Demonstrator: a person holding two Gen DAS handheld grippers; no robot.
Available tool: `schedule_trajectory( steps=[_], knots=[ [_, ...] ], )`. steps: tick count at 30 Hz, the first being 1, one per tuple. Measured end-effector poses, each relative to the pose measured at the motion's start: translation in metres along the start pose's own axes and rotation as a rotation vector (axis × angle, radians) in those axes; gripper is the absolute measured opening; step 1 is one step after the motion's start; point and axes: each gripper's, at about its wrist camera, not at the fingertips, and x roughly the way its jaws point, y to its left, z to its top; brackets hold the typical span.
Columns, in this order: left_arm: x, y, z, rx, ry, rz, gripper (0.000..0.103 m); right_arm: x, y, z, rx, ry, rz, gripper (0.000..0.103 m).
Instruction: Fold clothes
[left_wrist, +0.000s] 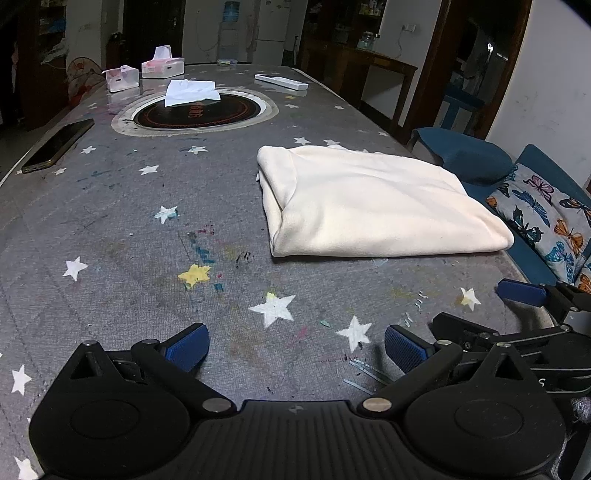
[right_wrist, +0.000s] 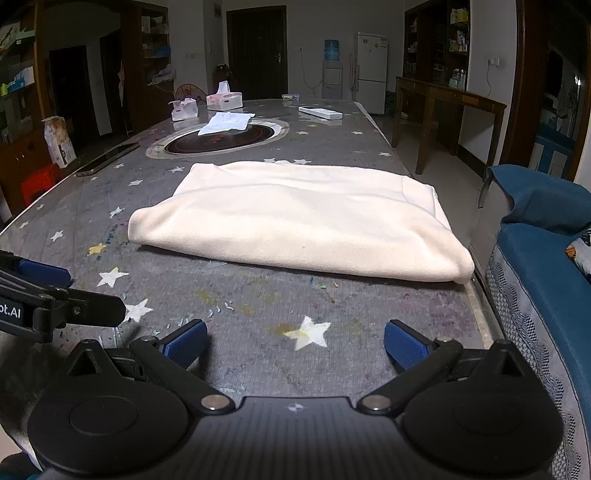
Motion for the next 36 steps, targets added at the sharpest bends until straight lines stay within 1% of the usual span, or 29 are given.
schedule_trajectory(
  steps=[7, 12, 36],
  knots=[
    [0.000, -0.002, 0.001, 0.000, 0.004, 0.008, 0.103, -0.001, -0.002, 0.002, 0.006, -0.009, 0.005, 0.103],
    [-0.001, -0.005, 0.002, 0.008, 0.002, -0.003, 0.103, -0.001, -0.003, 0.002, 0.009, -0.011, 0.007, 0.103],
    [-0.018, -0.016, 0.004, 0.042, -0.047, -0.015, 0.103, -0.017, 0.005, 0.005, 0.017, -0.051, 0.011, 0.103]
  ],
)
